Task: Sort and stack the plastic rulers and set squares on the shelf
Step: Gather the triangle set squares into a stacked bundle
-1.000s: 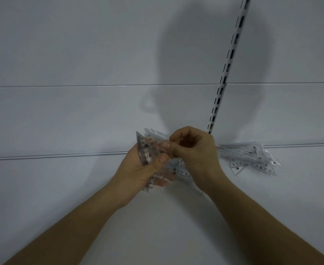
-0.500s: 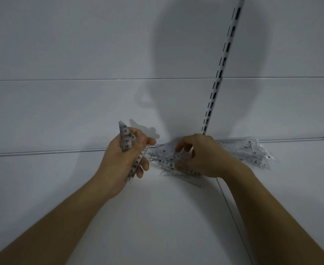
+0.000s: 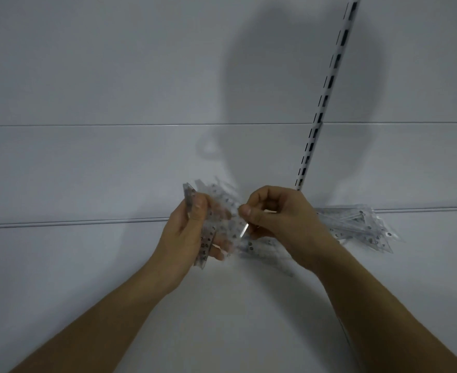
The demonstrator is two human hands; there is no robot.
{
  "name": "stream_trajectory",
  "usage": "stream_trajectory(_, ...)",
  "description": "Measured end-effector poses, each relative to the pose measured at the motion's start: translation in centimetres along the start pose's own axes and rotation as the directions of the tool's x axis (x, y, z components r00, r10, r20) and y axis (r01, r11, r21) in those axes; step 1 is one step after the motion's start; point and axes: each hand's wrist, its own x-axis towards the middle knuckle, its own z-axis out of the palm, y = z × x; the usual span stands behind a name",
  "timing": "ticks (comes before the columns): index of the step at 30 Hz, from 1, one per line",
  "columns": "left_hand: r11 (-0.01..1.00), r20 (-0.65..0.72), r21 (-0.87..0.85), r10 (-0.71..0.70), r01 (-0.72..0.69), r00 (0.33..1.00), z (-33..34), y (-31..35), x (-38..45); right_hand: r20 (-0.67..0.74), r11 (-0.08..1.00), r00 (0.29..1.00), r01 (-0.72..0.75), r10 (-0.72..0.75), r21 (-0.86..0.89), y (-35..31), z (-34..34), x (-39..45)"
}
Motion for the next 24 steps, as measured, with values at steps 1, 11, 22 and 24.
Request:
stream_trajectory(1,1.0,0.028,0.008,-0.014,0.014,1.0,0.1,0.0,-0.1,-0.015,0.998,1.0,0.019,-0.02,-0.06,0.4,0.7,0.0)
stream_trajectory(11,1.0,-0.002,-0.008,-0.007,0.007,1.0,-0.6,-0.4,0.4,0.064,0.471,0.995,0.024,0.07,-0.882,1.3,-1.8,0.7)
stream_trajectory(22,0.998,-0.074,-0.044,-0.05,0.047,0.996,-0.5,-0.6,0.6,-0.036,0.7,0.999,0.003,-0.041,-0.715,1.4,-2.5,1.0)
stream_trajectory(24,0.997,-0.067,-0.067,-0.033,0.028,0.997,-0.4,-0.5,0.5,-0.073,0.805,0.996,-0.006,-0.047,-0.593,1.1,-2.8,1.1)
